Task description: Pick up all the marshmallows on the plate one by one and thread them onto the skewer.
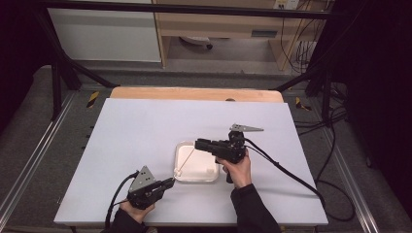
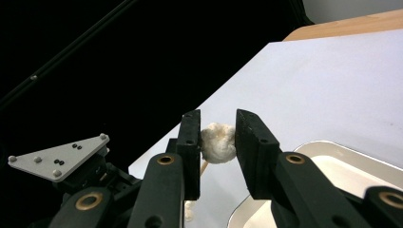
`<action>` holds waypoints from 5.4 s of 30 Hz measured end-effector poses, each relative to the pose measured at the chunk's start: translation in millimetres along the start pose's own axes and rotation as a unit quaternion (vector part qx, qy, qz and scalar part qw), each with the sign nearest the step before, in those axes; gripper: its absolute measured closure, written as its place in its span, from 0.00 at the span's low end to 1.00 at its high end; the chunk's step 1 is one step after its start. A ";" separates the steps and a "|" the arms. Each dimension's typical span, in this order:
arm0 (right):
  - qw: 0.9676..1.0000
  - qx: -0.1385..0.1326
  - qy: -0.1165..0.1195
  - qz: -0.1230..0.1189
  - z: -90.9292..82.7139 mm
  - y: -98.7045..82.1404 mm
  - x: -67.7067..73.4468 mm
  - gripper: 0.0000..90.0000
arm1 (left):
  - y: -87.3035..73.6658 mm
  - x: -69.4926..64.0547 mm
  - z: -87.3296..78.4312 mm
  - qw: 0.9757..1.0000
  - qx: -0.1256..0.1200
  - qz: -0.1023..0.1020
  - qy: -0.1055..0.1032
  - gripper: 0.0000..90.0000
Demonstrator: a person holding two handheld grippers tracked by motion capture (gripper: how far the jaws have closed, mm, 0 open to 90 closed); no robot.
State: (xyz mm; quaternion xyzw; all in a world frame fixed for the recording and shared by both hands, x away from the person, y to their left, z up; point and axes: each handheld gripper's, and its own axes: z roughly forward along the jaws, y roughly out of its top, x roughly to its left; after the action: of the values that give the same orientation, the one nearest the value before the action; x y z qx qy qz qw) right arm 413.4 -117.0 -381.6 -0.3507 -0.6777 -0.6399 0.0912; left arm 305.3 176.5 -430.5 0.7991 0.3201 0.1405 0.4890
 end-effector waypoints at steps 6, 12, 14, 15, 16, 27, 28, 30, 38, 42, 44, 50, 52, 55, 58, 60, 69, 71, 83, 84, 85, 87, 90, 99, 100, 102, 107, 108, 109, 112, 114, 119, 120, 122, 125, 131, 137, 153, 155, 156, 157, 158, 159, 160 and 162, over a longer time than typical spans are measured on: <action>1.000 0.005 0.004 0.003 2.6 -2.8 -0.9 0.81 | 0.1 0.1 -0.1 1.000 -0.001 0.000 0.000 0.98; 1.000 0.008 0.009 0.006 4.5 -5.7 -0.9 0.82 | -0.2 0.1 0.8 1.000 0.005 0.001 0.000 0.98; 1.000 0.011 0.009 0.006 4.9 -6.5 -1.0 0.83 | -0.3 -0.1 1.3 1.000 0.009 0.003 0.001 0.98; 1.000 0.013 0.011 0.006 5.2 -7.1 -0.9 0.83 | -0.5 -0.4 1.7 1.000 0.010 0.003 0.002 0.98; 1.000 0.014 0.011 0.006 5.7 -7.9 -1.0 0.84 | -0.6 -0.4 2.0 1.000 0.012 0.005 0.003 0.98; 1.000 0.019 0.014 0.001 10.0 -16.0 0.0 0.88 | -1.3 -0.8 4.2 1.000 0.022 0.004 0.004 0.98; 1.000 0.020 0.014 0.001 10.3 -16.8 0.4 0.88 | -1.4 -1.1 4.4 1.000 0.024 0.004 0.005 0.98; 1.000 0.021 0.015 -0.002 10.9 -18.5 0.7 0.88 | -1.6 -1.4 5.2 1.000 0.027 0.007 0.005 0.98; 0.999 0.028 0.011 -0.014 13.5 -24.5 1.1 0.89 | -1.7 -2.1 6.0 0.999 0.035 0.008 0.006 0.98; 0.999 0.033 0.010 -0.015 14.9 -27.3 1.3 0.90 | -2.0 -2.2 7.2 0.999 0.042 0.009 0.008 0.98; 0.999 0.037 0.009 -0.016 15.8 -28.9 0.8 0.90 | -2.1 -2.0 7.6 0.999 0.044 0.010 0.009 0.98; 0.999 0.042 0.012 -0.015 17.8 -32.4 0.6 0.90 | -2.0 -2.1 7.9 0.999 0.046 0.010 0.009 0.98; 0.999 0.043 0.012 -0.015 18.2 -33.6 0.7 0.90 | -2.1 -2.0 8.3 0.999 0.048 0.011 0.009 0.98; 0.999 0.045 0.014 -0.015 18.8 -35.0 0.7 0.90 | -2.1 -2.1 8.5 0.999 0.049 0.011 0.008 0.98; 0.999 0.047 0.013 -0.014 19.3 -36.1 0.8 0.90 | -2.2 -2.2 8.7 0.999 0.050 0.010 0.009 0.98; 0.999 0.050 0.013 -0.013 19.5 -36.9 0.8 0.90 | -2.2 -2.3 8.9 0.999 0.051 0.012 0.010 0.98; 0.998 0.055 0.015 -0.015 19.8 -38.1 0.8 0.90 | -2.1 -3.3 9.3 0.998 0.053 0.018 0.011 0.98; 0.998 0.057 0.015 -0.015 19.7 -38.2 1.0 0.90 | -2.3 -3.3 9.8 0.998 0.054 0.017 0.010 0.98; 0.999 0.035 -0.012 -0.038 11.3 -27.7 5.3 0.48 | -2.1 -0.5 8.5 0.999 0.039 0.002 0.000 0.98; 0.999 0.028 -0.013 -0.042 9.8 -25.7 5.9 0.49 | -2.1 -0.6 8.6 0.999 0.039 0.003 0.000 0.98; 0.999 0.021 -0.014 -0.043 8.4 -23.7 6.7 0.51 | -2.2 -1.0 8.7 0.999 0.040 0.003 0.000 0.98; 0.999 0.011 -0.012 -0.042 6.4 -19.9 7.1 0.60 | -2.2 -1.4 9.0 0.999 0.040 0.005 -0.003 0.98; 0.999 0.010 -0.014 -0.039 6.4 -18.0 5.3 0.73 | -2.2 -2.4 9.1 0.999 0.038 0.007 -0.005 0.98; 0.999 0.019 -0.009 -0.032 13.2 -26.4 2.8 0.91 | -3.0 -3.4 10.7 0.999 0.050 0.011 -0.001 0.98; 0.999 0.018 -0.006 -0.031 13.8 -27.2 3.1 0.92 | -3.0 -3.6 11.1 0.999 0.052 0.010 -0.001 0.98; 1.000 0.015 -0.002 -0.028 14.2 -28.8 4.3 0.92 | -3.0 -3.9 11.6 0.999 0.053 0.009 0.000 0.98; 0.999 0.011 0.000 -0.036 14.2 -32.0 6.9 0.92 | -2.9 -4.0 11.5 0.999 0.055 0.004 -0.001 0.98; 0.999 0.010 -0.001 -0.038 14.3 -32.6 7.2 0.92 | -2.9 -4.1 11.5 0.999 0.055 0.003 -0.001 0.99; 0.999 0.010 -0.002 -0.041 14.3 -33.1 7.3 0.92 | -2.8 -4.2 11.4 0.999 0.054 0.003 -0.001 0.99; 0.999 0.010 -0.004 -0.042 14.7 -34.0 7.4 0.91 | -2.6 -4.2 11.0 0.999 0.054 0.002 -0.001 0.99; 0.999 0.009 -0.006 -0.045 14.9 -34.8 7.4 0.91 | -2.5 -4.1 10.9 0.999 0.054 0.001 -0.002 0.99; 0.999 0.009 -0.010 -0.046 16.0 -37.8 7.8 0.91 | -2.9 -4.4 11.6 0.998 0.060 0.001 -0.001 0.99; 0.999 0.010 -0.010 -0.046 16.4 -38.4 8.0 0.91 | -3.2 -4.5 12.0 0.998 0.060 0.002 -0.001 0.99; 0.999 0.008 -0.010 -0.047 16.9 -40.0 8.3 0.91 | -3.5 -4.7 12.6 0.998 0.063 0.002 -0.002 0.99; 0.999 0.010 -0.007 -0.047 17.3 -41.7 8.9 0.91 | -3.9 -5.0 13.2 0.998 0.065 0.003 -0.003 0.99; 0.999 0.017 -0.006 -0.049 16.7 -43.1 10.3 0.91 | -3.8 -5.6 13.0 0.998 0.064 0.006 -0.003 0.99; 0.998 0.025 -0.007 -0.050 18.3 -46.9 9.1 0.90 | -3.3 -5.4 12.4 0.998 0.062 0.006 -0.005 0.99; 0.998 0.042 -0.004 -0.040 21.9 -54.0 8.7 0.89 | -2.7 -7.0 13.9 0.998 0.062 0.009 -0.007 0.98; 0.998 0.045 -0.002 -0.040 22.2 -54.5 8.2 0.90 | -2.9 -6.6 14.3 0.998 0.062 0.009 -0.009 0.99; 0.998 0.048 -0.001 -0.040 22.0 -53.9 8.2 0.90 | -2.8 -6.5 14.4 0.998 0.060 0.009 -0.012 0.98; 0.998 0.049 0.000 -0.040 21.2 -52.9 8.2 0.89 | -2.4 -6.8 14.1 0.998 0.056 0.008 -0.013 0.99; 0.998 0.049 -0.001 -0.043 20.3 -51.6 8.8 0.88 | -1.8 -7.2 13.8 0.999 0.052 0.008 -0.014 0.98; 0.998 0.045 -0.001 -0.046 19.5 -50.4 9.3 0.81 | -1.1 -7.0 13.1 0.999 0.047 0.006 -0.014 0.98; 0.998 0.041 0.002 -0.045 18.4 -49.1 10.0 0.73 | -0.9 -6.7 12.9 0.999 0.045 0.004 -0.013 0.98; 0.998 0.036 -0.007 -0.045 17.2 -47.8 11.0 0.63 | -1.0 -4.5 11.6 0.999 0.041 0.000 -0.012 0.98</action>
State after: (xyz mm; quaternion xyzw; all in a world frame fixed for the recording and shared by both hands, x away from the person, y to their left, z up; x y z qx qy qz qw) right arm 382.6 -93.9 -416.5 -0.3209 -0.7157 -0.6164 0.0701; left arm 307.8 165.9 -436.6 0.8203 0.3198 0.1170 0.4596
